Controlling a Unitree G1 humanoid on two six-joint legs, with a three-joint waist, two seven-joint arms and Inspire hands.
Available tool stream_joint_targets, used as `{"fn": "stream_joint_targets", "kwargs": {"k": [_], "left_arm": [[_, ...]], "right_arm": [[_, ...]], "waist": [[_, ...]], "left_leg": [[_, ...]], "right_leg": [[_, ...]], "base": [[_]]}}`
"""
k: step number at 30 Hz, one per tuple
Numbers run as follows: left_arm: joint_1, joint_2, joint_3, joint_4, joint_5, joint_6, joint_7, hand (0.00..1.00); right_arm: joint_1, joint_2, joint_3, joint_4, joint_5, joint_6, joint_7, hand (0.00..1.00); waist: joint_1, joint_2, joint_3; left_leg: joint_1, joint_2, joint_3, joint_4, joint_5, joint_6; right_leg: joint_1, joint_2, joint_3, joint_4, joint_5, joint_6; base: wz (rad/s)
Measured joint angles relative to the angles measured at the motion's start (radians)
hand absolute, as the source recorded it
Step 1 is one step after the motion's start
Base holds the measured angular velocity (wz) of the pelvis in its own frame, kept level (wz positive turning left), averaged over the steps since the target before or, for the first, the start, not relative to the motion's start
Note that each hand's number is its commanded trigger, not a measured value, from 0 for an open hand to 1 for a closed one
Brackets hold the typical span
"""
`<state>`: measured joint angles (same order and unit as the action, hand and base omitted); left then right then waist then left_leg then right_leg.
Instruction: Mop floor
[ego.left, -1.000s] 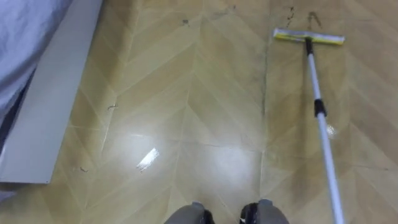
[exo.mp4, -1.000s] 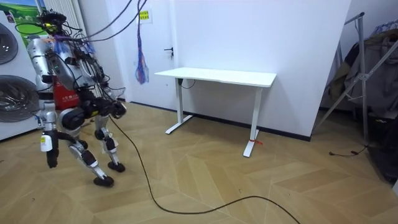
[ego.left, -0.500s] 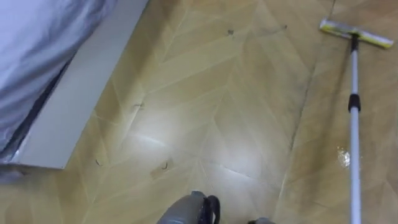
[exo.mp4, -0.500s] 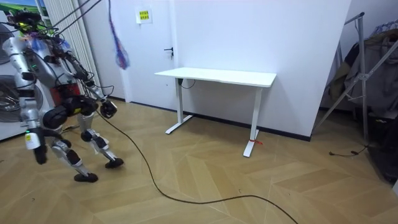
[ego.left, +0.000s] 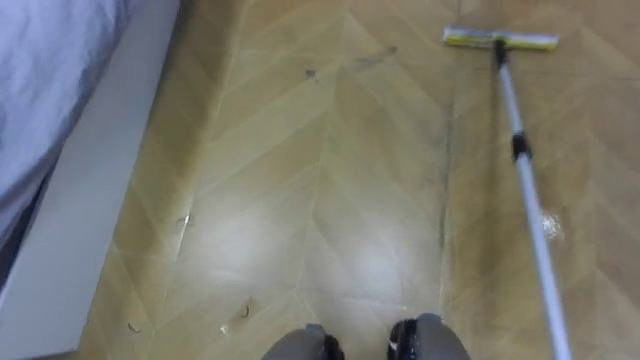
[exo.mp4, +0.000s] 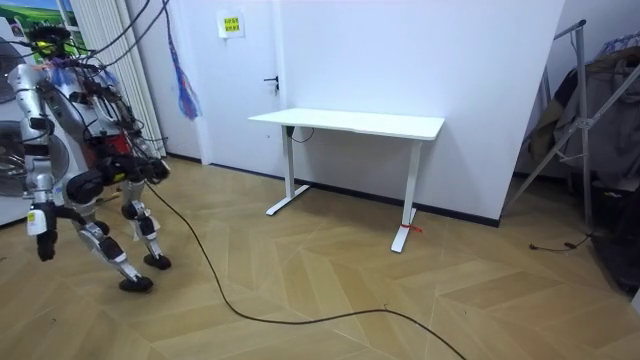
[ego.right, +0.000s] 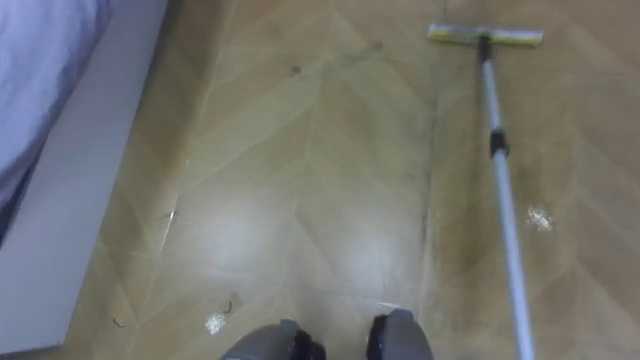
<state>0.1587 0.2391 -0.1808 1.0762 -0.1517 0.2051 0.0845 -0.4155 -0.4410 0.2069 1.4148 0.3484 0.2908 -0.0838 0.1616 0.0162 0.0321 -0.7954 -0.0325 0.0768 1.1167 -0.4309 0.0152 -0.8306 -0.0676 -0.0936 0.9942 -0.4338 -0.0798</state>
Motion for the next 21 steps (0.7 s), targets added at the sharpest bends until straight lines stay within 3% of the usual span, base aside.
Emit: {"fn": "stream_joint_targets", "kwargs": {"k": [1, 4, 5, 6, 7, 8, 9, 10, 12, 13, 14, 16, 17, 19, 21], "left_arm": [[0.012, 0.008, 0.001, -0.001, 0.006, 0.0, -0.002, 0.0], [0.034, 0.01, 0.002, 0.0, 0.011, 0.01, -0.029, 0.0], [0.046, 0.009, 0.001, 0.003, 0.02, 0.016, -0.047, 0.0], [0.053, 0.006, 0.001, 0.005, 0.031, 0.017, -0.056, 0.0], [0.051, -0.002, 0.002, 0.007, 0.049, 0.026, -0.072, 0.0], [0.032, -0.01, 0.002, 0.026, 0.057, 0.027, -0.08, 0.0], [0.005, -0.025, 0.009, 0.051, 0.064, 0.026, -0.08, 0.0], [-0.004, -0.03, 0.015, 0.054, 0.068, 0.024, -0.08, 0.0], [-0.034, -0.047, 0.032, 0.056, 0.069, -0.007, -0.075, 0.0], [-0.04, -0.052, 0.04, 0.056, 0.069, -0.014, -0.073, 0.0], [-0.046, -0.06, 0.044, 0.056, 0.069, -0.023, -0.067, 0.0], [-0.046, -0.075, 0.05, 0.055, 0.068, -0.025, -0.058, 0.0], [-0.044, -0.086, 0.05, 0.055, 0.069, -0.023, -0.044, 0.0], [-0.044, -0.089, 0.052, 0.054, 0.084, -0.018, -0.021, 0.0], [-0.043, -0.091, 0.063, 0.058, 0.1, -0.011, -0.004, 0.0]], "right_arm": [[-0.027, -0.014, -0.003, -0.022, 0.001, -0.011, 0.008, 1.0], [-0.023, -0.003, -0.035, -0.015, 0.061, -0.027, 0.038, 1.0], [0.008, 0.008, -0.035, -0.008, 0.093, -0.024, 0.052, 1.0], [0.028, 0.012, -0.035, -0.007, 0.103, -0.024, 0.057, 1.0], [0.071, 0.012, -0.033, -0.001, 0.121, -0.031, 0.07, 1.0], [0.119, 0.012, -0.03, 0.003, 0.143, -0.036, 0.075, 1.0], [0.169, 0.015, -0.017, 0.003, 0.146, -0.039, 0.077, 1.0], [0.19, 0.018, -0.007, 0.003, 0.142, -0.039, 0.076, 1.0], [0.271, 0.049, 0.007, 0.027, 0.078, -0.037, 0.051, 1.0], [0.287, 0.06, 0.008, 0.031, 0.065, -0.036, 0.039, 1.0], [0.321, 0.085, 0.008, 0.034, 0.041, -0.035, 0.021, 1.0], [0.349, 0.118, 0.011, 0.033, 0.021, -0.034, -0.003, 1.0], [0.358, 0.139, 0.011, 0.03, -0.009, -0.034, -0.015, 1.0], [0.381, 0.175, 0.008, 0.024, -0.043, -0.034, -0.032, 1.0], [0.403, 0.201, 0.005, 0.024, -0.05, -0.033, -0.035, 1.0]], "waist": [[0.009, -0.013, 0.0018], [0.021, -0.015, -0.0026], [0.025, -0.026, -0.0032], [0.027, -0.03, -0.0064], [0.03, -0.027, -0.007], [0.037, -0.026, -0.007], [0.038, -0.025, -0.0071], [0.038, -0.025, -0.0071], [0.012, 0.002, -0.016], [0.007, 0.007, -0.0153], [0.001, 0.016, -0.0146], [-0.014, 0.041, -0.0092], [-0.033, 0.058, -0.0126], [-0.051, 0.062, -0.0137], [-0.06, 0.05, -0.0093]], "left_leg": [[-0.033, 0.002, 0.0, -0.008, 0.003, -0.002], [-0.077, -0.003, -0.004, -0.222, 0.047, -0.004], [-0.066, -0.021, -0.007, -0.303, 0.12, 0.011], [-0.05, -0.022, -0.003, -0.319, 0.142, 0.022], [-0.024, -0.003, 0.029, -0.323, 0.158, 0.057], [-0.006, 0.027, 0.077, -0.315, 0.155, 0.089], [0.008, 0.028, 0.099, -0.312, 0.14, 0.11], [0.017, 0.027, 0.107, -0.312, 0.13, 0.117], [0.053, 0.018, 0.116, -0.302, 0.083, 0.13], [0.066, 0.015, 0.116, -0.303, 0.073, 0.132], [0.098, 0.009, 0.112, -0.312, 0.056, 0.134], [0.14, -0.001, 0.073, -0.332, 0.041, 0.132], [0.162, -0.001, 0.056, -0.36, 0.042, 0.13], [0.205, -0.006, 0.033, -0.397, 0.044, 0.127], [0.269, -0.031, 0.002, -0.428, 0.04, 0.117]], "right_leg": [[0.013, 0.008, 0.007, -0.008, -0.006, -0.004], [0.101, 0.038, 0.034, -0.065, -0.024, 0.011], [0.135, 0.044, 0.065, -0.078, -0.039, 0.026], [0.144, 0.045, 0.077, -0.081, -0.048, 0.033], [0.17, 0.051, 0.095, -0.091, -0.058, 0.04], [0.184, 0.05, 0.105, -0.091, -0.065, 0.05], [0.19, 0.04, 0.109, -0.08, -0.065, 0.058], [0.189, 0.033, 0.105, -0.068, -0.06, 0.067], [0.188, 0.01, 0.088, -0.013, -0.033, 0.109], [0.184, 0.011, 0.09, 0.007, -0.016, 0.118], [0.169, 0.011, 0.093, 0.057, 0.029, 0.124], [0.146, 0.019, 0.092, 0.048, 0.034, 0.118], [0.126, 0.027, 0.072, -0.019, 0.032, 0.114], [0.12, 0.037, 0.063, -0.168, 0.048, 0.097], [0.152, 0.032, 0.061, -0.272, 0.108, 0.081]], "base": [[0.5], [0.7], [0.34], [0.25], [0.0], [-0.17], [-0.33], [-0.4], [-0.39], [-0.53], [-0.79], [-0.9], [-0.62], [-0.57], [-0.21]]}}
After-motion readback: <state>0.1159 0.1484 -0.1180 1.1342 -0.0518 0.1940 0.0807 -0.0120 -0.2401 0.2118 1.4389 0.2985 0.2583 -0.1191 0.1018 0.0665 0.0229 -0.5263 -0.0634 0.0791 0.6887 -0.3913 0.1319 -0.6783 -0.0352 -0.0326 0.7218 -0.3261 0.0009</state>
